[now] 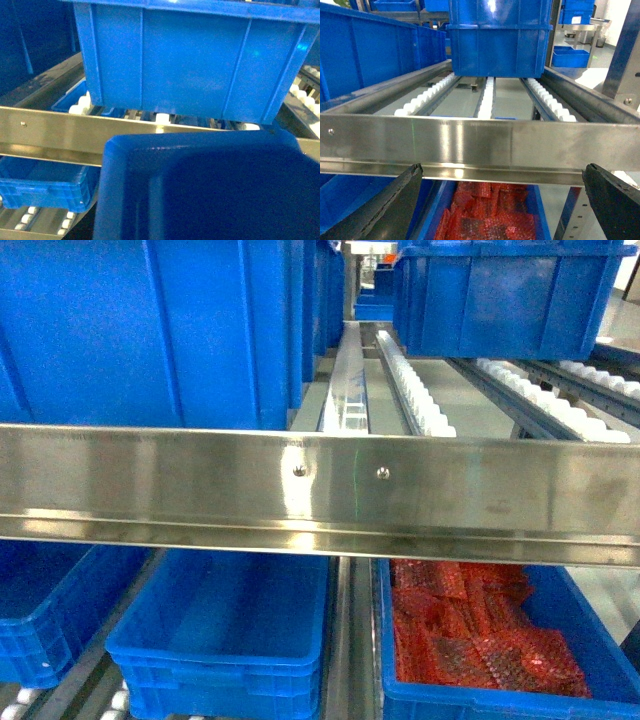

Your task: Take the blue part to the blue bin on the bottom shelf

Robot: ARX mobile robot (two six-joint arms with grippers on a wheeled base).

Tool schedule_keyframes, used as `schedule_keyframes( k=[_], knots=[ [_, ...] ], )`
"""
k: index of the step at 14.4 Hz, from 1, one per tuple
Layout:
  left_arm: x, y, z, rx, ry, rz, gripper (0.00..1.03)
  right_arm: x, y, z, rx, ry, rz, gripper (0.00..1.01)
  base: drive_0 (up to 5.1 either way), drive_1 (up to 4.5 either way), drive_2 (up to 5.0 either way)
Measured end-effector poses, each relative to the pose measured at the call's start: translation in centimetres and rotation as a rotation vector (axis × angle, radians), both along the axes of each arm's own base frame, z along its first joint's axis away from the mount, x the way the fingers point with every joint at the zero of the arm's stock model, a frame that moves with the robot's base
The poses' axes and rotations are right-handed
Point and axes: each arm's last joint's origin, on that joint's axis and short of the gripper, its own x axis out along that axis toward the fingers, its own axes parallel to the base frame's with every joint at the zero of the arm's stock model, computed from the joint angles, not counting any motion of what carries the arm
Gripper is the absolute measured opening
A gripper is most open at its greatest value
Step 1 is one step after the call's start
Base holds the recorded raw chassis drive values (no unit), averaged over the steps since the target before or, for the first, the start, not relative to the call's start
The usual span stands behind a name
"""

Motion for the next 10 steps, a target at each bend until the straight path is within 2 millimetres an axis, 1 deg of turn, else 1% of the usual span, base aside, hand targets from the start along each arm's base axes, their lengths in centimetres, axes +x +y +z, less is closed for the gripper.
schedule_keyframes(
  k=[10],
  knots=[
    [0.0,0.0,-0.02,0.001,0.003,0.0,0.43,0.0,-0.01,-0.03,-0.001,0.003,-0.002,0.98,0.0,0.0,0.0]
  ],
)
